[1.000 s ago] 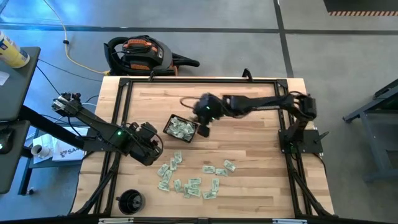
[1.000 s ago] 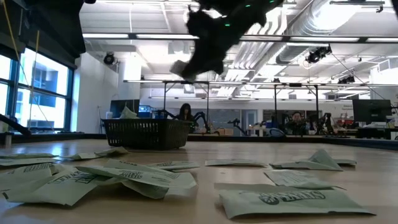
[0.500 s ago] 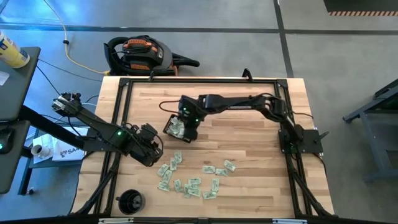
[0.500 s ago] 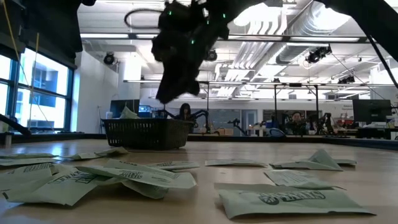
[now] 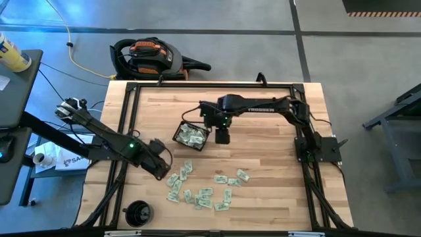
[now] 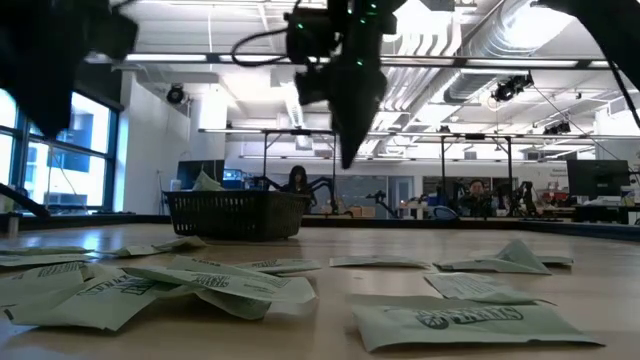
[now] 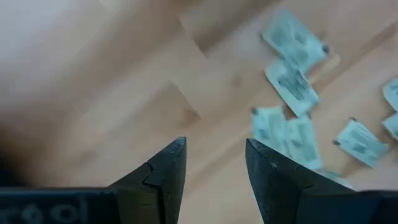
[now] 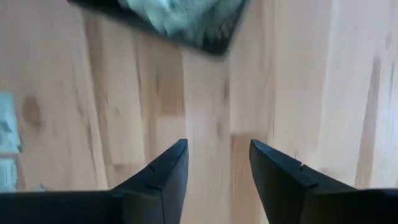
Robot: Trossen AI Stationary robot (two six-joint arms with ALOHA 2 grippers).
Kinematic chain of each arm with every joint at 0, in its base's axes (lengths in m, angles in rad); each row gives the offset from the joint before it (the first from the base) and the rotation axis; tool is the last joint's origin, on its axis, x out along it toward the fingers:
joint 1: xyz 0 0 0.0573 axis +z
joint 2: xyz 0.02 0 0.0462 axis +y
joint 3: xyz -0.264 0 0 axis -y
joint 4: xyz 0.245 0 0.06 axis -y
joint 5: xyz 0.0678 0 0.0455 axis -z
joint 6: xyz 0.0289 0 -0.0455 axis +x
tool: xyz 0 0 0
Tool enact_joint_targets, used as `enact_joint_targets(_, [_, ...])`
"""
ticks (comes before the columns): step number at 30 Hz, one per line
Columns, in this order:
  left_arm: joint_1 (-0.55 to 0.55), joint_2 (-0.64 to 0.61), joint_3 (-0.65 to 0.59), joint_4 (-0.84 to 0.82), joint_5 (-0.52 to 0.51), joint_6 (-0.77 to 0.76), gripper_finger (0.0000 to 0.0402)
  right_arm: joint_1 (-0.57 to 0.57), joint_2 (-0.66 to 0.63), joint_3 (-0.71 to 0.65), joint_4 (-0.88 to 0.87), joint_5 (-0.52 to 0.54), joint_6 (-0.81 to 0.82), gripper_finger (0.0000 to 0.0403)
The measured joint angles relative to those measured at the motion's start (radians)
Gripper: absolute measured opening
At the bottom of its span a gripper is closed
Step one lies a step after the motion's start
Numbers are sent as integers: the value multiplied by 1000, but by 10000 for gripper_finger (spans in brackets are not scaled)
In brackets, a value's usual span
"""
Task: Pick and place Stevia / Truvia into bins
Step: Put the green stevia packet into the black basket
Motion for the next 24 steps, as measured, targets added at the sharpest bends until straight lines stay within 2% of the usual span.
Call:
enact_joint_targets(2, [0,11,-67,141,46,-54,200,0,-27,-73,13,1,38,168])
enact_joint_targets(6, [0,59,-140,354,62,-114,216,4,-71,-228,61,-3,119,185])
enact_joint_targets(12, [0,164,-142,421,90,-146,267,47,-154,-392,108,-8,238,212])
enact_joint_targets(16, [0,244,-142,486,105,-135,286,94,-219,-465,170,23,331,220])
enact_joint_targets(20, [0,310,-136,542,118,-120,283,142,-284,-514,202,103,414,220])
enact_joint_targets(24, [-1,347,-121,504,121,-102,245,177,-335,-529,214,191,476,221])
